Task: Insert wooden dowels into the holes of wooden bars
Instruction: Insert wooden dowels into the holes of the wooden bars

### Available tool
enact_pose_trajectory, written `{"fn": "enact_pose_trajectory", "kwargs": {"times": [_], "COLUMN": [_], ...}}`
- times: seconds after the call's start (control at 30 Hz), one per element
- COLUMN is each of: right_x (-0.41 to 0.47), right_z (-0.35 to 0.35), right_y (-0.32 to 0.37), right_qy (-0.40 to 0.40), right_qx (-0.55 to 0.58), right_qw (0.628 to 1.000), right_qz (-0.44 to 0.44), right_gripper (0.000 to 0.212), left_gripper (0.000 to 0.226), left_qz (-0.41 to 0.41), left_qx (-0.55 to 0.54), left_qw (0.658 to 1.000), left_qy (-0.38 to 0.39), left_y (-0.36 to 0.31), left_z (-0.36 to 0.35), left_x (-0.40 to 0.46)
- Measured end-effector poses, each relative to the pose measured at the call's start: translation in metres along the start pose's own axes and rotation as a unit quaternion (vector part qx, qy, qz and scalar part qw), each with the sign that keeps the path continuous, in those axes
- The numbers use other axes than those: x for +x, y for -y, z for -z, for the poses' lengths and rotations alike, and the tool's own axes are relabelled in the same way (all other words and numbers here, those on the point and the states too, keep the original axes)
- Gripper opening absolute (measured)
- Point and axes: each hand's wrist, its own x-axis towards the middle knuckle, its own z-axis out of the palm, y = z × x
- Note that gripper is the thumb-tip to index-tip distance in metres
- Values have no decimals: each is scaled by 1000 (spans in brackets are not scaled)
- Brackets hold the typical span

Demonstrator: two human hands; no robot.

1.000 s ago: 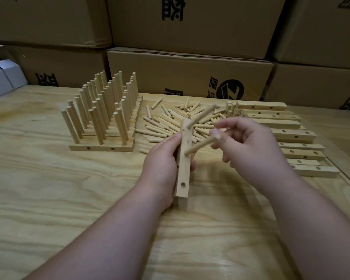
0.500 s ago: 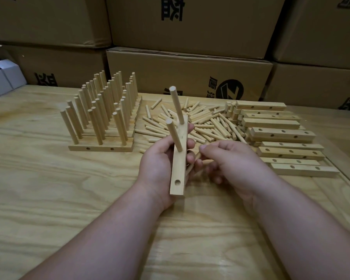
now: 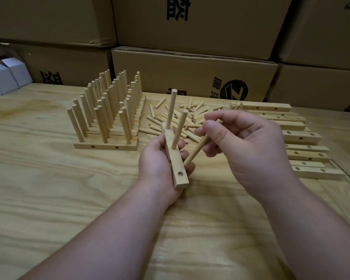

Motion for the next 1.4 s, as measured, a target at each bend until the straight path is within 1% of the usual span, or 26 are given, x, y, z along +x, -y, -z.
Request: {"fn": "enact_pose_trajectory", "kwargs": {"times": [0.1,0.13,0.23,0.5,0.63,0.8,0.9,1.03,1.23,1.3,1.4], "right_x": [-1,-2,-3,-2,-1,-3,-2,3,6,6,3], "right_z": [-3,-4,-4,-3,-2,-6,-3,5,7,9,9], "right_y": [4,4,4,5,4,3,7,14,15,11,2], "right_qy": [38,47,59,93,75,73,92,118,121,141,209], "right_qx": [35,36,26,11,5,14,-10,-59,-92,-123,-184], "right_qw": [999,998,998,995,997,996,993,986,980,970,938], "right_qz": [-5,-11,-15,-18,-33,-42,-71,-99,-126,-155,-207], "right_gripper": [11,10,10,10,9,9,9,11,22,30,40], "left_gripper": [41,41,30,39,38,26,27,28,30,30,28], "left_qz": [-3,-1,2,1,4,-9,-13,-24,-41,-50,-57], "left_qx": [-4,-4,-4,-25,-27,-42,-45,-13,-20,-36,-55], "left_qw": [1000,1000,1000,999,999,998,998,998,998,997,997], "left_qy": [-11,-14,-14,-25,-29,-39,-47,-57,-48,-40,-23], "left_y": [2,2,2,2,3,2,2,3,3,3,4], "left_z": [1,1,2,2,2,2,3,3,4,4,3], "left_x": [2,3,4,3,4,3,4,4,2,2,1]}}
